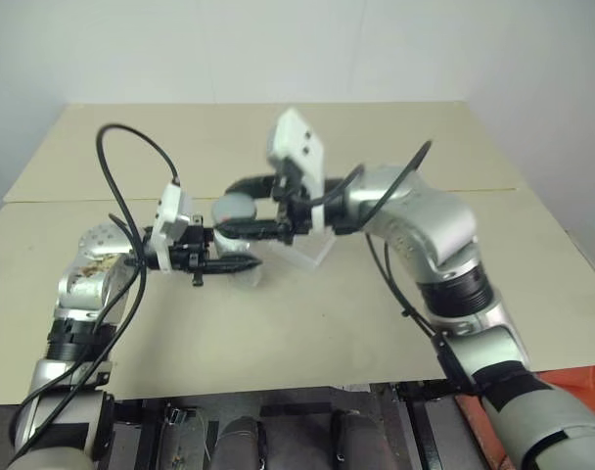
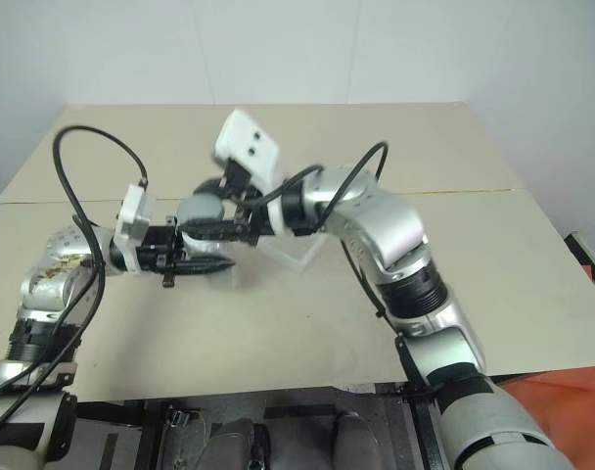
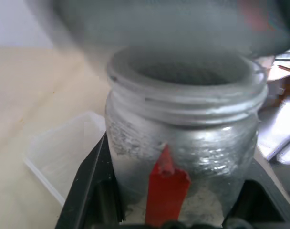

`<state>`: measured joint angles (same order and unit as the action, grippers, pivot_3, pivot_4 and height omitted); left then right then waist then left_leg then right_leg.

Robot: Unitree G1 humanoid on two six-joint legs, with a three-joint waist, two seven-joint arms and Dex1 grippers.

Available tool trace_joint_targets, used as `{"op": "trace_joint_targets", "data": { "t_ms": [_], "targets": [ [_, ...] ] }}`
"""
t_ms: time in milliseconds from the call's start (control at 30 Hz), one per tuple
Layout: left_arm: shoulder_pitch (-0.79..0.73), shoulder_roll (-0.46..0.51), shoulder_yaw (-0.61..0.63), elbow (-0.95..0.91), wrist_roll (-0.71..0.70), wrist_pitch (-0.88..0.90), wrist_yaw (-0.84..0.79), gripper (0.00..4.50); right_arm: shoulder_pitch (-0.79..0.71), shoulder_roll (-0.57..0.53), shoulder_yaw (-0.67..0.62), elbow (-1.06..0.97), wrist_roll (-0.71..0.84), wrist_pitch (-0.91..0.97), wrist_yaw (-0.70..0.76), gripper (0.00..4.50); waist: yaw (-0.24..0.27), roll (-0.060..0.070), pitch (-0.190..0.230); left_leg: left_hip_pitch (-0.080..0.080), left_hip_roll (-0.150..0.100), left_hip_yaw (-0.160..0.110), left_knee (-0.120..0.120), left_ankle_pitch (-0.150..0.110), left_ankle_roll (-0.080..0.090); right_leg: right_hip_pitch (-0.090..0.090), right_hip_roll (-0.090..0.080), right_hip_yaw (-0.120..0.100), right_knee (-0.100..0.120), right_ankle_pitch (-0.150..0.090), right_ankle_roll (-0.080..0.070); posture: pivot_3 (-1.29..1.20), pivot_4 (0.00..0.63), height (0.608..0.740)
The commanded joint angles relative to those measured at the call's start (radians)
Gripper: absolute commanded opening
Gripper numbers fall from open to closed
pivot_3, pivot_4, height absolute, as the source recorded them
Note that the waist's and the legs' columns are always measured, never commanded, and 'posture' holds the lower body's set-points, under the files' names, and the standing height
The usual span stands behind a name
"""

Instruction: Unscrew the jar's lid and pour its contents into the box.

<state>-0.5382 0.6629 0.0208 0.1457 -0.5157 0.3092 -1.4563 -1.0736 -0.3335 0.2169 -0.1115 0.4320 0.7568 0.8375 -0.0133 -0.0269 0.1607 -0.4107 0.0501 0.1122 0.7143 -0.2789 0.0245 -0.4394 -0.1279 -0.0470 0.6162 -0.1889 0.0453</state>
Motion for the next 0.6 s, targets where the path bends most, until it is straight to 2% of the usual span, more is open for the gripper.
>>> {"op": "trace_joint_targets", "data": {
  "t_ms": [33,300,600],
  "targets": [
    [-0.016,0.015,0.010,-0.042,-0.038,0.014,-0.037,1.94,-0.014,-0.002,-0.018,-0.010,-0.003,-0.055,0.023,2.75,-0.001,0.000,0.000,0.000,0.000,0.000,0.000,0.000,0.000,0.000,0.000,0.000,0.000,0.000,0.000,0.00,0.150,0.740],
    [-0.040,0.007,0.019,-0.020,-0.017,-0.007,-0.008,1.94,0.005,-0.043,-0.046,-0.005,-0.025,-0.071,0.027,2.75,-0.002,0.000,0.000,0.000,0.000,0.000,0.000,0.000,0.000,0.000,0.000,0.000,0.000,0.000,0.000,0.00,0.150,0.740],
    [-0.095,-0.007,0.071,0.024,0.011,-0.068,0.116,1.94,0.189,-0.181,-0.144,0.066,-0.126,-0.028,-0.142,2.75,0.002,0.000,0.000,0.000,0.000,-0.001,0.000,0.000,0.000,0.001,0.000,-0.001,-0.001,0.000,0.000,0.00,0.150,0.740]
  ]
}}
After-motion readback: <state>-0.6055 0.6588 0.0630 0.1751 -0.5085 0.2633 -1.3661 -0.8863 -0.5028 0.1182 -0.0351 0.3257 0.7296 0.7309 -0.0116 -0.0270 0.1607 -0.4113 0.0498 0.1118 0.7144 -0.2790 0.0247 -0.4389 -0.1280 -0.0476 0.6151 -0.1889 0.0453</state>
